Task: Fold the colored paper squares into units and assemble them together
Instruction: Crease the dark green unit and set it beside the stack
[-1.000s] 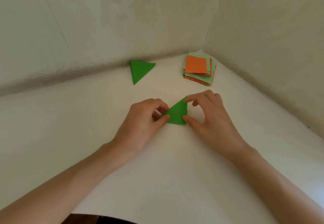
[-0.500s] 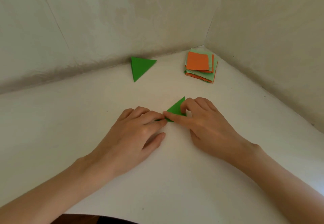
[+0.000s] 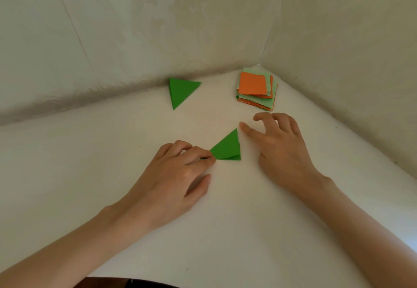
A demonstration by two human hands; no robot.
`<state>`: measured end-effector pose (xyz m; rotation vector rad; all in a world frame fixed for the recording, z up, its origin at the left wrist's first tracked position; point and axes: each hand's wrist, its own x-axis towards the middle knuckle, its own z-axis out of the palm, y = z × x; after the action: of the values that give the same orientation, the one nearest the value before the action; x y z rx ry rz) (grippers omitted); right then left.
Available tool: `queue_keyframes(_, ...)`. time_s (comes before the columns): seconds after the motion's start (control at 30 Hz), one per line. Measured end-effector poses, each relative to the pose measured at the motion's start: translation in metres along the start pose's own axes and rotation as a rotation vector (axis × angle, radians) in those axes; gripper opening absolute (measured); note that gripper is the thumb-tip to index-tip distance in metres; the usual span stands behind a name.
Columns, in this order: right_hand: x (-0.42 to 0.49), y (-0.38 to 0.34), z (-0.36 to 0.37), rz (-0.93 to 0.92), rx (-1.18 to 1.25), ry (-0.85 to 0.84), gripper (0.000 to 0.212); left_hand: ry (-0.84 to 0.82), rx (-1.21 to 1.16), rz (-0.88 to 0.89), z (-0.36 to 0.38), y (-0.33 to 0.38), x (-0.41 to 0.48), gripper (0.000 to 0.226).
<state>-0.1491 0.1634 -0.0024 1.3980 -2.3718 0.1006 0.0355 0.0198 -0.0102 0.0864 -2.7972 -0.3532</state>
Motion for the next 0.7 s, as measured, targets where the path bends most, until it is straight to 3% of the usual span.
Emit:
queue_keyframes(0.1, -0.005, -0.004, -0.013, -0.132, 0.052, 0.03, 0.072, 0.015, 0.01, 0.006, 0.0, 0.0, 0.002, 0.041)
queue_keyframes(0.2, -0.017, -0.016, -0.016, -0.325, 0.09, -0.054, 0.071, 0.014, 0.043, 0.025, -0.001, 0.0, 0.005, 0.039)
queue_keyframes(0.37, -0.022, -0.014, -0.01, -0.35, 0.062, -0.113, 0.071, 0.006, 0.192, 0.093, -0.009, -0.007, -0.005, 0.043)
queue_keyframes(0.47, -0.021, -0.014, -0.009, -0.341, 0.099, -0.134, 0.072, 0.05, 0.226, 0.04, -0.018, -0.013, -0.012, 0.044)
queue_keyframes(0.7, -0.022, -0.012, -0.009, -0.377, 0.08, -0.117, 0.073, -0.019, 0.196, 0.072, -0.005, -0.001, 0.006, 0.047)
